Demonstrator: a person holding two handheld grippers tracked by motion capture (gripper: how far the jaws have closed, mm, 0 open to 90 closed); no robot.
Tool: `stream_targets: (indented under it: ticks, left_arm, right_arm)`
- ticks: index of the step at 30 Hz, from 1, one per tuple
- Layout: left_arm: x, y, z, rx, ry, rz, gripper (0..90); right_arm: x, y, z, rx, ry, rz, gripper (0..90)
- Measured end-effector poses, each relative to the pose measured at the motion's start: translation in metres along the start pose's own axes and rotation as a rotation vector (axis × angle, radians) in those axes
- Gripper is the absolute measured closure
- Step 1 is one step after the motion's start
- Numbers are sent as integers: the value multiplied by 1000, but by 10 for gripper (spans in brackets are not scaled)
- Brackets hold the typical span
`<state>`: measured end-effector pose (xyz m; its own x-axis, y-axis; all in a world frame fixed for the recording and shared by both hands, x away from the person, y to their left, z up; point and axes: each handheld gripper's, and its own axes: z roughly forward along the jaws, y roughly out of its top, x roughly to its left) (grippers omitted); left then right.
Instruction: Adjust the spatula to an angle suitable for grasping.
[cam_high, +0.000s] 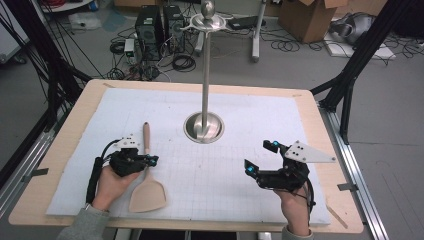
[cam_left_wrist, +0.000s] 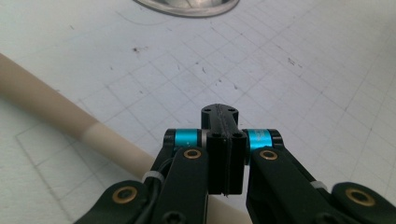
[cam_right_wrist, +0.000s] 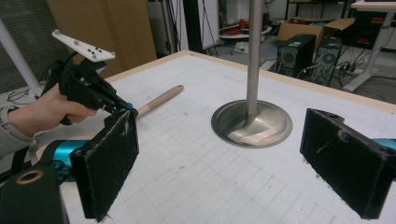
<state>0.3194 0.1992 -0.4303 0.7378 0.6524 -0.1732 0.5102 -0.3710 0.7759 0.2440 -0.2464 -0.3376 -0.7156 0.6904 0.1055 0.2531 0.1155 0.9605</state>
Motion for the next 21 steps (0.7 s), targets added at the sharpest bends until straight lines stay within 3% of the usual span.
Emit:
stream_targets:
  ticks: [11, 21]
  left_arm:
    - [0, -3, 7, 93, 8, -5, 899]
    - [0, -2, 4, 116, -2, -5, 900]
  right_arm:
    - [0, 0, 1, 0, 1, -1, 107]
    - [0, 0, 1, 1, 2, 4, 107]
